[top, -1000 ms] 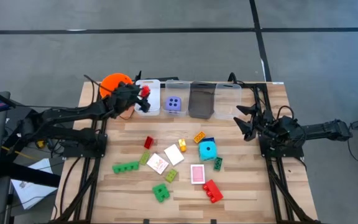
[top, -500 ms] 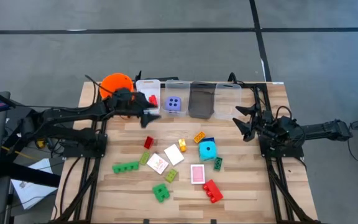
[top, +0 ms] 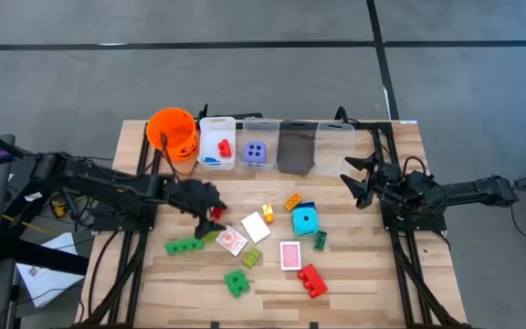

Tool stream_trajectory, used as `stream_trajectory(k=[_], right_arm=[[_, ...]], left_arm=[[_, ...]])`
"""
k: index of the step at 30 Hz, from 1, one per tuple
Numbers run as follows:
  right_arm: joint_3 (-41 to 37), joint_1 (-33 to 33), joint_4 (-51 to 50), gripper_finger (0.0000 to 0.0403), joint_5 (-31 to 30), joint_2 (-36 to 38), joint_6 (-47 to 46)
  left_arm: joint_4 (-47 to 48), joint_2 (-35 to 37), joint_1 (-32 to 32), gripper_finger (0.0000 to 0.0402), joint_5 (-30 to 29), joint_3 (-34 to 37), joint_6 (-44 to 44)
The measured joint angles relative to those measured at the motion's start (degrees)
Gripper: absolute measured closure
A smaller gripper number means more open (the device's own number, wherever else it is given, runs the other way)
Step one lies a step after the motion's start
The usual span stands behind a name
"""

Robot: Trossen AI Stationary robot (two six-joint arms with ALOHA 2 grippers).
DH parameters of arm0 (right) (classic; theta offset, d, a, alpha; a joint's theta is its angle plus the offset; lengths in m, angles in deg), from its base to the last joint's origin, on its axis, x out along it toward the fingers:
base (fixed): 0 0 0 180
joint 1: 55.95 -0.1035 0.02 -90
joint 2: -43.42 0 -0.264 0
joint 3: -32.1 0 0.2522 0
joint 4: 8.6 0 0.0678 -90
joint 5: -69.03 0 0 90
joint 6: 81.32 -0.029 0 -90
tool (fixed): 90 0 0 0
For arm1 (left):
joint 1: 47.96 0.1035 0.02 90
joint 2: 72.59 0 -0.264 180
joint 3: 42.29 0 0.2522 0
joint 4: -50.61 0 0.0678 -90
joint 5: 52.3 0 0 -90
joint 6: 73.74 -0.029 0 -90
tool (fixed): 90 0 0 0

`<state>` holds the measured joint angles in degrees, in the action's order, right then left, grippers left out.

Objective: Pick & Place Toys
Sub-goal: Put the blue dice into the left transparent bin

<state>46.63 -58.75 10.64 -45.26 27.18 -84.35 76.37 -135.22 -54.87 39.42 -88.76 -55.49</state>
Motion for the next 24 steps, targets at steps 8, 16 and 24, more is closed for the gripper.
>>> stream_trajectory(k=[8, 16, 24], right_arm=[[0.0, 0.0, 5.6, 0.0092, 0.1, -5.0, -0.6], [1.5, 0.0, 9.5, 0.0092, 0.2, -12.1, -1.4], [7.4, -1.7, 6.9, 0.0092, 1.7, -21.4, -0.6]], left_arm=[[18.4, 0.0, -7.9, 0.0026, -6.8, 0.0, 14.2], [27.7, 0.0, -11.5, 0.0029, -6.9, 0.0, 26.8], [21.9, 0.0, -11.7, 0.003, -16.0, 0.0, 27.1]])
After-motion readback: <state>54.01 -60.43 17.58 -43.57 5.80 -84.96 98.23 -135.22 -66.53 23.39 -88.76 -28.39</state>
